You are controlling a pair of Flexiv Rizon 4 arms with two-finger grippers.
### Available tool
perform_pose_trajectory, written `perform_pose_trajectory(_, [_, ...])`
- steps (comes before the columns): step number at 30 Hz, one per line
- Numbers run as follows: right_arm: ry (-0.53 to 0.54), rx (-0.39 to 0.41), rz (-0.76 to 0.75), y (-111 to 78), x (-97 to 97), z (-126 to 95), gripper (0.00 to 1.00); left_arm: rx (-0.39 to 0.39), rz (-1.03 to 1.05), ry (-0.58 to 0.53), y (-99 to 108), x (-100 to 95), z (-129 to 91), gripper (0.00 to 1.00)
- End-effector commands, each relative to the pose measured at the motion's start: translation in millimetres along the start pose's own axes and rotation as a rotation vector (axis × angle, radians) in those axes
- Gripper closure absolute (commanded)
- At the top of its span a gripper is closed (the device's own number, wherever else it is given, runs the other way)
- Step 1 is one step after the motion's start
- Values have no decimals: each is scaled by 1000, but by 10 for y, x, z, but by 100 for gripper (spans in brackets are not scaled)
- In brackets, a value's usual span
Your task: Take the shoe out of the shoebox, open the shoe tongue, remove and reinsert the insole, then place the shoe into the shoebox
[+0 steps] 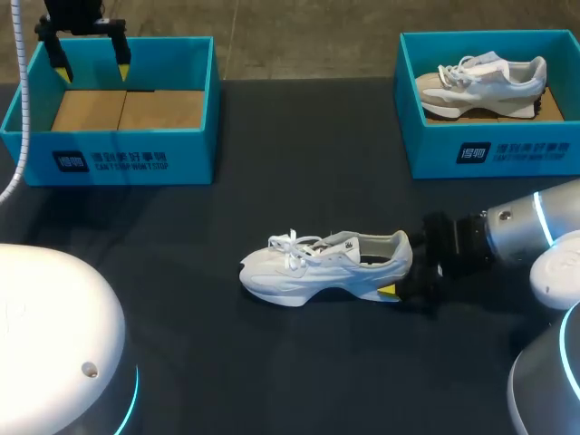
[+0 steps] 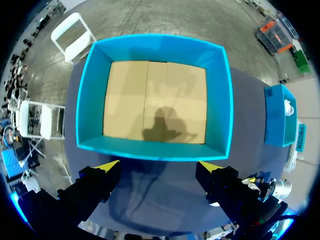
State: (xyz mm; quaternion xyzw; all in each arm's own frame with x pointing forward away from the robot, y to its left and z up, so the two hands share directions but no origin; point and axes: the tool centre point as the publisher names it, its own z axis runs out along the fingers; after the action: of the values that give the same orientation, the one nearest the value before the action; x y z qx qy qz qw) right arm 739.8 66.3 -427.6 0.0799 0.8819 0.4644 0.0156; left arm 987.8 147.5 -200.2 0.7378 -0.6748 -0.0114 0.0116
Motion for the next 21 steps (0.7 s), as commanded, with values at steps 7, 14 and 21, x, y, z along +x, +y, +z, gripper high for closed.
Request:
perform_pose_trajectory(7, [-2, 3, 0, -4, -9, 26, 100, 55, -114, -54, 548, 104, -81, 0])
perform_pose_trajectory(14, [-2, 3, 0, -4, -9, 26, 100, 46, -112, -33, 946, 216, -111, 0])
perform_pose_trajectory(21, [-2, 3, 0, -4, -9, 26, 100, 32, -118, -7, 1302, 375, -62, 0])
